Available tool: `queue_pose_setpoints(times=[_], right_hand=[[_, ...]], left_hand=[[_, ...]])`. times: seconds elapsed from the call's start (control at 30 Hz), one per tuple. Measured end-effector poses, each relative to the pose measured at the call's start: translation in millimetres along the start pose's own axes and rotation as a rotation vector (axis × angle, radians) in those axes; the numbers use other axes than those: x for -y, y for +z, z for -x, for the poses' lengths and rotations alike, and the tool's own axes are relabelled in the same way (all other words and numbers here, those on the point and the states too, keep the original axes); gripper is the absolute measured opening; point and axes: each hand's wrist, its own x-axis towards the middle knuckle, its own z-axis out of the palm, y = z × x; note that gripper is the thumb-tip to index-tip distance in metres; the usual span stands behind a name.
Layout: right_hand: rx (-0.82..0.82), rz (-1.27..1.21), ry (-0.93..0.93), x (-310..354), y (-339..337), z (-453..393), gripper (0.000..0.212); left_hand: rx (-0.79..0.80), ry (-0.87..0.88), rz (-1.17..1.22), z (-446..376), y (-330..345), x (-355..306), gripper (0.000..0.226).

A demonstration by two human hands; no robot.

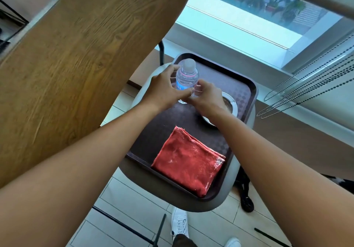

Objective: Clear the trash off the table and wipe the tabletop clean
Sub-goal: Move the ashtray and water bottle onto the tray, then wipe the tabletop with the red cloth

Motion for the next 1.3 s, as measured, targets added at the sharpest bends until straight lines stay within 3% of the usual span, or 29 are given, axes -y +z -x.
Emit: queue_pose_setpoints(times=[0.2,0.43,0.67,1.0,1.3], right_hand=[[-0.029,0.073,-0.045,-5,-7,34,0.059],[0.007,0.205,-0.197,-16,-4,98,0.053],[0.105,0.320,-0.206,-40,3,149,0.048],[0.201,0.536,-0.214,-72,19,190,0.079],[0.236,0.580,-0.226,-75,29,193,0.089]], left_hand=[[0.051,-0.166,0.098,20,-2,8,0.078],[0.048,-0.353,0.068,93,-4,26,0.050],[0.030,-0.394,-0.066,149,7,26,0.036],[0.055,-0.408,-0.149,177,25,22,0.036],[0.092,-0.588,-0.162,169,28,12,0.032]])
